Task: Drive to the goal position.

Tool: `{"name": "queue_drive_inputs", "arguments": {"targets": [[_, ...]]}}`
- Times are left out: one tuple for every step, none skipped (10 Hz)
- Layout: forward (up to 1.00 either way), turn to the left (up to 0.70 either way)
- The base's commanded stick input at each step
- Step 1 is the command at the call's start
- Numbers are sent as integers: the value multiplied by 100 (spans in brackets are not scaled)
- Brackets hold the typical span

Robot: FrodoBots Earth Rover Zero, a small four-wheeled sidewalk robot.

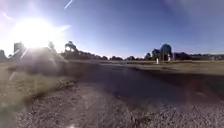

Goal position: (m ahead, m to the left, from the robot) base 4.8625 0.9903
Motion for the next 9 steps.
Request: {"name": "queue_drive_inputs", "arguments": {"targets": [[50,0],[50,0],[50,0],[50,0],[50,0],[50,0],[50,0],[50,0],[50,0]]}}
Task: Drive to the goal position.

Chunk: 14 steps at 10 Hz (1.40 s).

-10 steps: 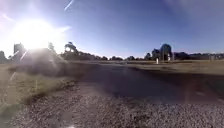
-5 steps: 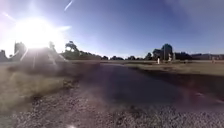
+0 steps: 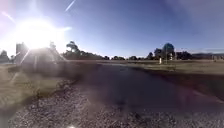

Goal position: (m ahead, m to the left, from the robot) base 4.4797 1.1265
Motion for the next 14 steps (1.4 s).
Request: {"name": "queue_drive_inputs", "arguments": {"targets": [[50,0],[50,0],[50,0],[50,0],[50,0],[50,0],[50,0],[50,0],[50,0],[50,0],[50,0],[50,0],[50,0],[50,0]]}}
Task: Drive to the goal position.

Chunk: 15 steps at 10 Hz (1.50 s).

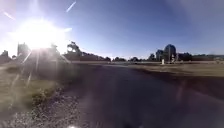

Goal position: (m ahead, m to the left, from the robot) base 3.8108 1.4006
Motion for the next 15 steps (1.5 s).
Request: {"name": "queue_drive_inputs", "arguments": {"targets": [[50,0],[50,0],[50,0],[50,0],[50,0],[50,0],[50,0],[50,0],[50,0],[50,0],[50,0],[50,0],[50,0],[50,0],[50,0]]}}
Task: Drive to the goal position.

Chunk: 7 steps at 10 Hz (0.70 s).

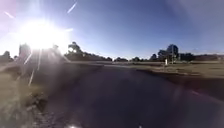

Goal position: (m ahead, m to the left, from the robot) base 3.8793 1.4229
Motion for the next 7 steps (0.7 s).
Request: {"name": "queue_drive_inputs", "arguments": {"targets": [[50,0],[50,0],[50,0],[50,0],[50,0],[50,0],[50,0]]}}
